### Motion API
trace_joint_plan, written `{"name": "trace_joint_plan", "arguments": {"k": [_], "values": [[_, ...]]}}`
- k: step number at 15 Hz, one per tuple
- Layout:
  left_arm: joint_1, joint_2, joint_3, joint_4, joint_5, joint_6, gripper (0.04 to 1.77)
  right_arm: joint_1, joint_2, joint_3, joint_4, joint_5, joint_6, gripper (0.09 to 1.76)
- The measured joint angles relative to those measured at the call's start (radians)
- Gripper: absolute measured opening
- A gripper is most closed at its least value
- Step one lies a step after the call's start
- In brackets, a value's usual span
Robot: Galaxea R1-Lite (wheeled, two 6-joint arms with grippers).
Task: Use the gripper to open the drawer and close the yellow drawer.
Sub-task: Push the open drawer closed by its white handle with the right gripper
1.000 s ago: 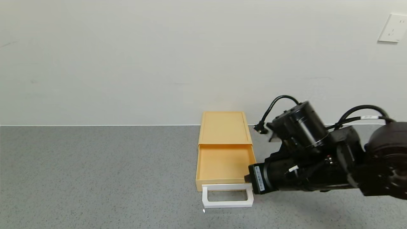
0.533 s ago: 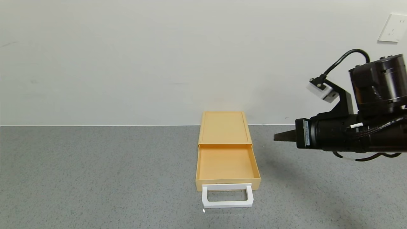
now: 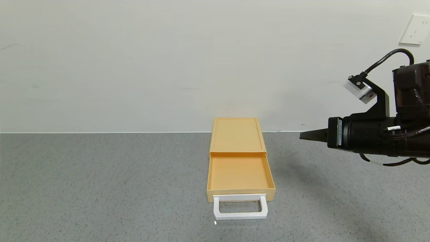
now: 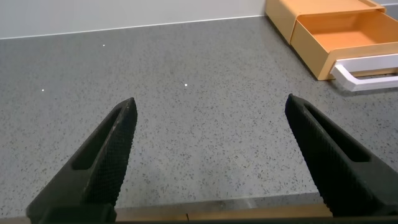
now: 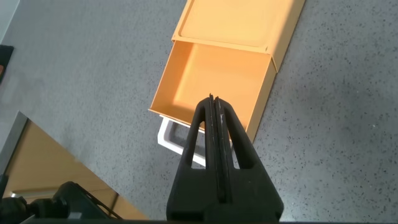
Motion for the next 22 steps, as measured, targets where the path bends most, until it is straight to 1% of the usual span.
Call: {"name": "trace_joint_plan", "arguments": {"k": [11, 14, 17, 20, 22], "values": [[0.0, 0.0, 0.0, 0.0, 0.0, 0.0, 1.72, 0.004, -0.001, 0.001, 0.007, 0.002, 0.003, 0.11], [0.0, 0.0, 0.0, 0.0, 0.0, 0.0, 1.72, 0.021, 0.007, -0.001, 0.04, -0.006, 0.003, 0.11], [0.0, 0.0, 0.0, 0.0, -0.001, 0.0, 1.72, 0.068, 0.026, -0.005, 0.093, -0.018, 0.005, 0.11], [0.0, 0.0, 0.0, 0.0, -0.001, 0.0, 1.72, 0.15, 0.072, -0.009, 0.128, -0.126, 0.013, 0.11], [0.0, 0.0, 0.0, 0.0, -0.001, 0.0, 1.72, 0.196, 0.114, -0.01, 0.138, -0.155, 0.022, 0.11]]}}
